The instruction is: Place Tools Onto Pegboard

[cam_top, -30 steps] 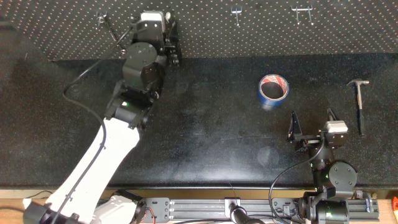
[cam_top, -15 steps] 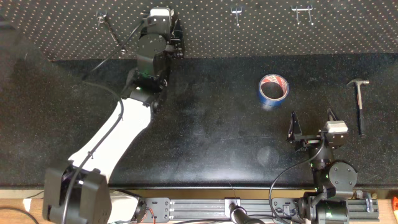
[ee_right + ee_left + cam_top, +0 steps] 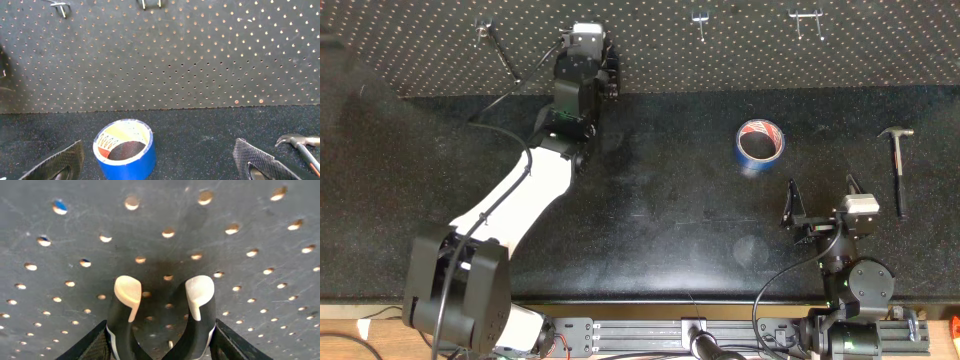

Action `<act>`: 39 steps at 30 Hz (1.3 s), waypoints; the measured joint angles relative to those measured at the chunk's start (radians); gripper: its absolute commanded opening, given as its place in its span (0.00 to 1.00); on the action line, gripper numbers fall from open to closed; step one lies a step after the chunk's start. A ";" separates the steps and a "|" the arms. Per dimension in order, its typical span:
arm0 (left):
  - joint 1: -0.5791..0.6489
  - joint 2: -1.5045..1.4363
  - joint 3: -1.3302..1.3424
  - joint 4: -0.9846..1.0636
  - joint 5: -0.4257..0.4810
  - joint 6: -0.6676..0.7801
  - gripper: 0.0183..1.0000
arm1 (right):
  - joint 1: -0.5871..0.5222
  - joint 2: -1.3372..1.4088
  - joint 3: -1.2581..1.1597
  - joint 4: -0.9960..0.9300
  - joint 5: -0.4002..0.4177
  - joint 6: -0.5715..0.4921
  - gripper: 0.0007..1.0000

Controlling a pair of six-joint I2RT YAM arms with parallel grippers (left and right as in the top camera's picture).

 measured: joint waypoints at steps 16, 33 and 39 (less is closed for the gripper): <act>0.014 -0.015 0.002 -0.071 0.027 0.000 0.99 | 0.000 0.000 0.000 0.000 0.000 0.000 0.97; 0.208 -1.310 -0.803 -0.192 0.267 0.000 0.99 | 0.000 -0.001 0.000 -0.001 0.000 0.000 0.98; 0.200 -1.518 -0.906 -0.171 0.283 0.000 0.99 | 0.000 -0.001 0.000 -0.001 0.000 0.000 0.98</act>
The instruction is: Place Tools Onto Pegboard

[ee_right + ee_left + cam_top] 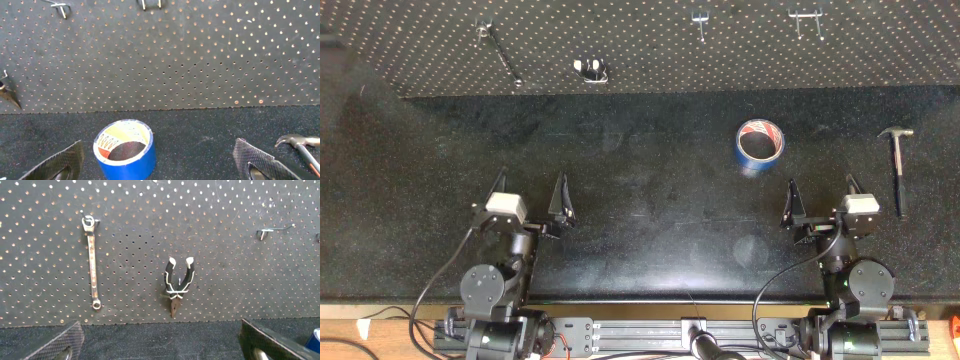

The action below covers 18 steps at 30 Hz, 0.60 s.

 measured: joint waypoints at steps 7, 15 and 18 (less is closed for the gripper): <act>0.000 -0.137 -0.097 -0.013 -0.006 0.000 0.99 | 0.000 0.000 0.000 0.000 0.000 0.000 0.98; 0.000 -0.140 -0.101 -0.164 -0.017 0.000 0.99 | 0.000 0.000 0.000 0.000 0.000 0.000 0.98; 0.000 -0.140 -0.101 -0.164 -0.017 0.000 0.99 | 0.000 0.000 0.000 0.000 0.000 0.000 0.98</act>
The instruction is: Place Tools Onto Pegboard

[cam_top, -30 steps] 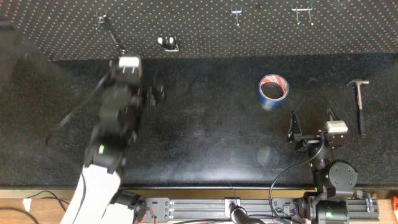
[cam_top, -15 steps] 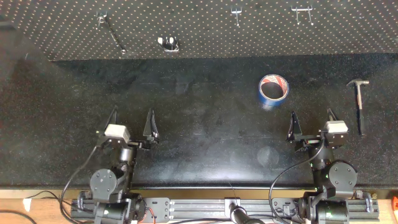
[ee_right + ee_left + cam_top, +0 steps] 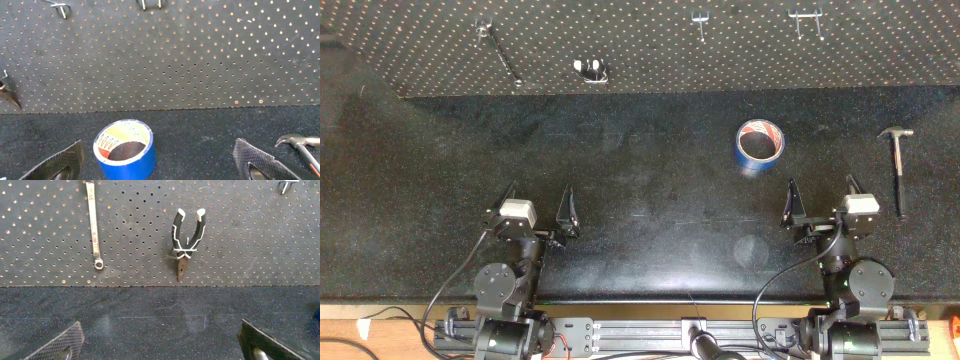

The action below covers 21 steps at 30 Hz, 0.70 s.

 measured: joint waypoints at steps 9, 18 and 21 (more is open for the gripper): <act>0.000 0.000 0.000 0.000 0.000 0.000 1.00 | 0.000 0.000 0.000 0.000 0.000 0.000 0.98; 0.000 0.000 0.000 0.000 0.000 0.000 0.99 | 0.000 0.000 0.000 0.000 0.000 0.000 0.98; 0.000 0.000 0.000 0.000 0.000 0.000 0.99 | 0.000 0.000 0.000 -0.002 0.018 0.000 0.97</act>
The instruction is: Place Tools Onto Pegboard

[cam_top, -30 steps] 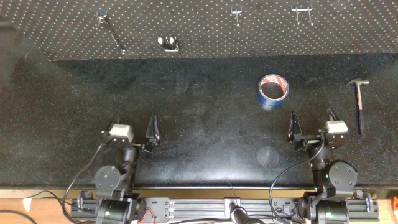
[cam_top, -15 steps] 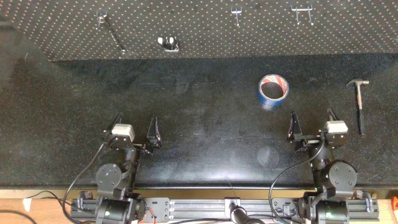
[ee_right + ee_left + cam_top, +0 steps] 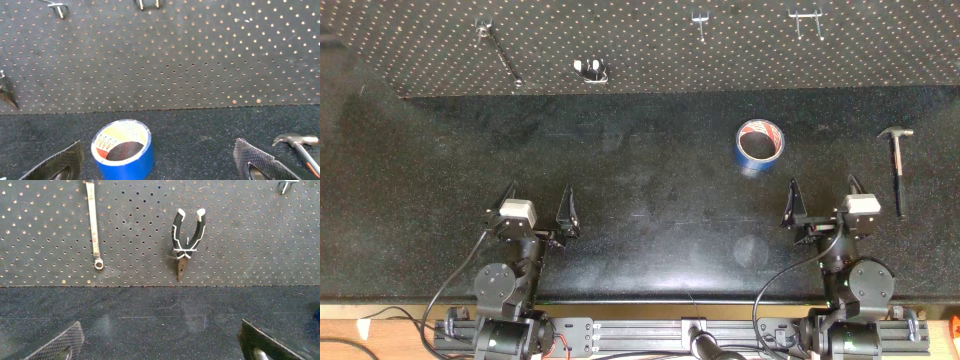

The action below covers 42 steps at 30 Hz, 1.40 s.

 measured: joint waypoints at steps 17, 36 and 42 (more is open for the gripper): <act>0.000 -0.002 0.000 -0.002 -0.003 0.000 0.99 | 0.268 1.000 0.765 -0.555 -0.043 0.163 0.98; 0.000 -0.003 0.000 -0.002 -0.003 0.000 0.99 | 0.352 1.638 0.990 -0.446 0.101 0.097 0.10; 0.000 -0.003 0.000 -0.002 -0.003 0.000 0.99 | 0.373 1.606 0.993 -0.443 0.109 0.092 0.07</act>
